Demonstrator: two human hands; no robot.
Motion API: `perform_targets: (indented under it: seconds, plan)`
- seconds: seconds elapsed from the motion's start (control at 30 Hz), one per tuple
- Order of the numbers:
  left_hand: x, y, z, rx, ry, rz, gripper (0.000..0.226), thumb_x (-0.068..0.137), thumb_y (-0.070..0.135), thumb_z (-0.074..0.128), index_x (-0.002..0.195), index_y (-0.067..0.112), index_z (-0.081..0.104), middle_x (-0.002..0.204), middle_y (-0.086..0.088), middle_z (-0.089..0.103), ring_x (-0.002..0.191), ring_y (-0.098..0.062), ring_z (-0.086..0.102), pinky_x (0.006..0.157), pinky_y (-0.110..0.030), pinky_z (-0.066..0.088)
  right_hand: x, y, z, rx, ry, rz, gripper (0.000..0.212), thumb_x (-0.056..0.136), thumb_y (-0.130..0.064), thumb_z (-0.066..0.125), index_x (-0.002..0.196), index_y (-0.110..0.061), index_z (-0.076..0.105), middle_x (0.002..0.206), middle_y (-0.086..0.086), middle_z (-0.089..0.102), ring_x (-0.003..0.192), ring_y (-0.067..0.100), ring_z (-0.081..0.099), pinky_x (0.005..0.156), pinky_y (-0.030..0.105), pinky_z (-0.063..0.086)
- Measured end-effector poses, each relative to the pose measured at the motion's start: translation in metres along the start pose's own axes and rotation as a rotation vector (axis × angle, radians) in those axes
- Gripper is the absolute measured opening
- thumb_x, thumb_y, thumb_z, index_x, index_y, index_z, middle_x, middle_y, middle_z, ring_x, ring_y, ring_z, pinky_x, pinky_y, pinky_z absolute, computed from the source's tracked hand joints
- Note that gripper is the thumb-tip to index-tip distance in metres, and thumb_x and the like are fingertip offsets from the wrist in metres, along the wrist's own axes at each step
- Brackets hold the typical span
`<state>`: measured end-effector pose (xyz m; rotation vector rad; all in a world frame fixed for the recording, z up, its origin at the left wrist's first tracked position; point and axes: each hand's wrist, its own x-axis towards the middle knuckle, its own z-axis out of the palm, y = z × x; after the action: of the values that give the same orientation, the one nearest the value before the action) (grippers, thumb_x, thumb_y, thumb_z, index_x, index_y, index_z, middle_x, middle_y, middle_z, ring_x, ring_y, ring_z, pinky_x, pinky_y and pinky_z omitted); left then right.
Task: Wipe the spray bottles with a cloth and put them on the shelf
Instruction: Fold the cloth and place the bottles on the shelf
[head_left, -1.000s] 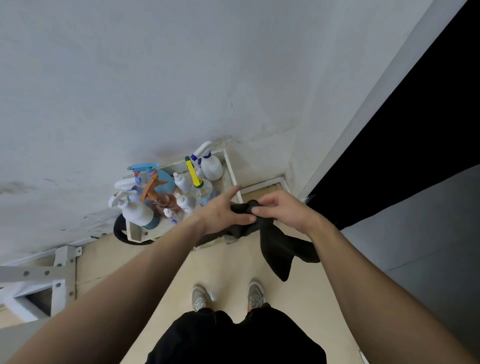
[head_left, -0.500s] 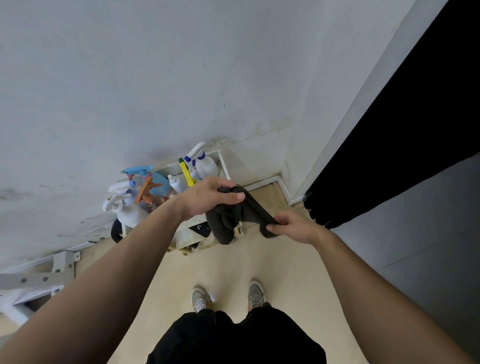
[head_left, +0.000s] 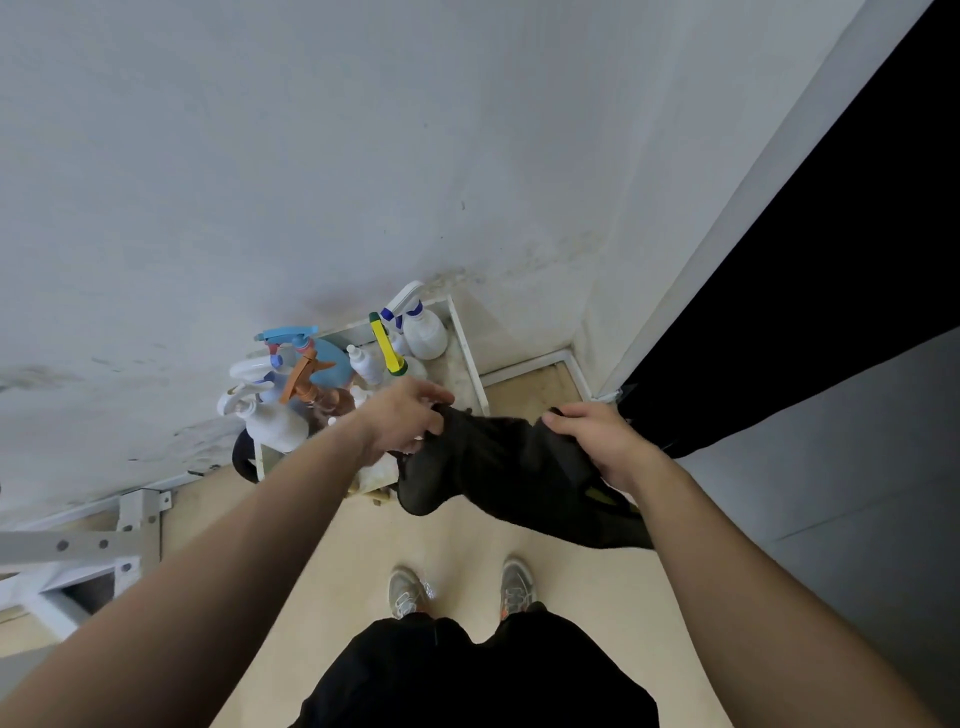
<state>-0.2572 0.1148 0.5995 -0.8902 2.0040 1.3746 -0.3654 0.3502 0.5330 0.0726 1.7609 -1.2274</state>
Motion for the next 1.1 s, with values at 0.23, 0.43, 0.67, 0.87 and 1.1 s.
perform_targets:
  seconds: [0.23,0.43,0.67,0.87,1.1]
  plan:
    - [0.009,0.001,0.063,-0.172,0.207,0.082,0.044,0.091,0.018,0.073,0.132,0.012,0.06,0.102,-0.007,0.071,0.075,-0.017,0.069,0.059,-0.021,0.057,-0.007,-0.015,0.035,0.045,-0.033,0.023,0.016,0.097,-0.001,0.06,0.106,-0.005,0.073,0.095,0.015,0.076,0.085,0.028,0.074,0.063,0.035,0.06]
    - [-0.004,0.018,0.08,-0.329,0.197,0.1,0.022,0.097,-0.002,0.05,0.102,0.012,0.066,0.088,-0.009,0.069,0.071,-0.022,0.069,0.06,-0.028,0.061,-0.006,-0.019,0.051,0.014,-0.005,0.017,0.026,0.093,0.002,0.048,0.104,-0.001,0.071,0.096,0.019,0.073,0.086,0.034,0.074,0.077,0.048,0.063]
    - [-0.017,0.019,0.048,-1.065,-0.128,-0.107,0.014,0.099,-0.003,0.041,0.109,-0.003,0.052,0.117,-0.026,0.061,0.082,-0.037,0.071,0.057,-0.029,0.062,-0.01,-0.016,0.044,0.06,-0.225,-0.064,0.034,0.081,-0.019,0.085,0.113,-0.011,0.075,0.1,0.005,0.078,0.096,0.02,0.074,0.087,0.038,0.059]
    - [-0.002,-0.01,0.031,-0.424,-0.006,-0.007,0.045,0.094,0.006,0.059,0.137,0.022,0.055,0.121,-0.009,0.068,0.09,-0.026,0.074,0.057,-0.027,0.056,-0.004,-0.021,0.036,-0.083,-0.271,-0.079,0.047,0.091,0.011,0.065,0.136,-0.002,0.061,0.119,0.011,0.075,0.107,0.023,0.073,0.09,0.032,0.059]
    - [0.041,-0.045,0.045,0.558,0.101,0.317,0.059,0.072,0.033,0.077,0.129,0.035,0.062,0.133,-0.005,0.048,0.12,-0.027,0.047,0.1,-0.043,0.047,-0.022,-0.053,0.019,-0.307,-0.383,-0.158,0.04,0.086,0.008,0.055,0.103,-0.019,0.079,0.102,0.005,0.078,0.095,0.019,0.071,0.081,0.024,0.056]
